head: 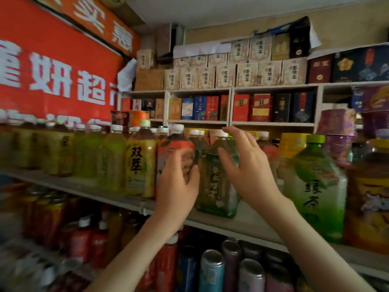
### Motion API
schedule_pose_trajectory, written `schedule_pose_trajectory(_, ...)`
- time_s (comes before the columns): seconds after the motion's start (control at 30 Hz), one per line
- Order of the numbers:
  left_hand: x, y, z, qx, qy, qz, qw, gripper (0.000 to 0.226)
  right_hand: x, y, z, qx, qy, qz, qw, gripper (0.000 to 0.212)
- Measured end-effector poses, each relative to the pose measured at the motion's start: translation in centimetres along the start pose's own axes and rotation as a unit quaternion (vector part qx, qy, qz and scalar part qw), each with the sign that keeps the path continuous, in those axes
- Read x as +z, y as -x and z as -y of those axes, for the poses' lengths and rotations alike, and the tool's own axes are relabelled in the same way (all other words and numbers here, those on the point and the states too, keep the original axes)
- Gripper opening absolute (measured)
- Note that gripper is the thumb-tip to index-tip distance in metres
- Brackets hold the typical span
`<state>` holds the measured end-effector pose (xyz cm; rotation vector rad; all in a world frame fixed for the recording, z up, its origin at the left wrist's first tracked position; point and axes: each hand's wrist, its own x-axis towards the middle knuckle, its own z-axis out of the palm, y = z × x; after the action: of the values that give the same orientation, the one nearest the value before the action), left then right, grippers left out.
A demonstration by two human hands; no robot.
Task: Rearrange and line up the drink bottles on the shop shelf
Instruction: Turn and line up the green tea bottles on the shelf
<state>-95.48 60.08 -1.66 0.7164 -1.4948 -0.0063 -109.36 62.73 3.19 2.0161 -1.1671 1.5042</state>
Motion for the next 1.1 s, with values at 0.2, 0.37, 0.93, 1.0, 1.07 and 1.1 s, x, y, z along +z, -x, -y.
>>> schedule_pose_trajectory(0.2,-5.6,-1.9,5.3,-0.008,-0.021,0.013,1.0,0.029,6.5,-2.2,2.3,0.035,-0.047,0.047,0.997,0.041)
schedule_pose_trajectory(0.37,-8.5,-4.3,9.8,-0.014,-0.012,0.046,0.999,0.029,8.5,-4.9,2.5,0.056,0.022,-0.04,0.997,0.037)
schedule_pose_trajectory(0.93,-4.2,-4.9,12.1,0.011,0.001,0.074,0.997,0.049,6.4,-4.6,-2.4,0.237,0.064,-0.037,0.969,0.018)
schedule_pose_trajectory(1.0,-3.9,-4.8,11.6,0.023,-0.015,0.064,0.998,0.053,6.3,-4.7,-2.5,0.228,0.059,-0.037,0.971,0.015)
schedule_pose_trajectory(1.07,-3.7,-4.7,11.1,0.043,-0.016,0.053,0.998,0.055,6.0,-4.8,-2.6,0.234,0.048,-0.019,0.971,0.017)
schedule_pose_trajectory(1.1,-3.5,-4.7,10.8,0.059,-0.014,0.046,0.997,0.054,5.7,-4.9,-2.7,0.243,0.029,-0.009,0.97,0.022)
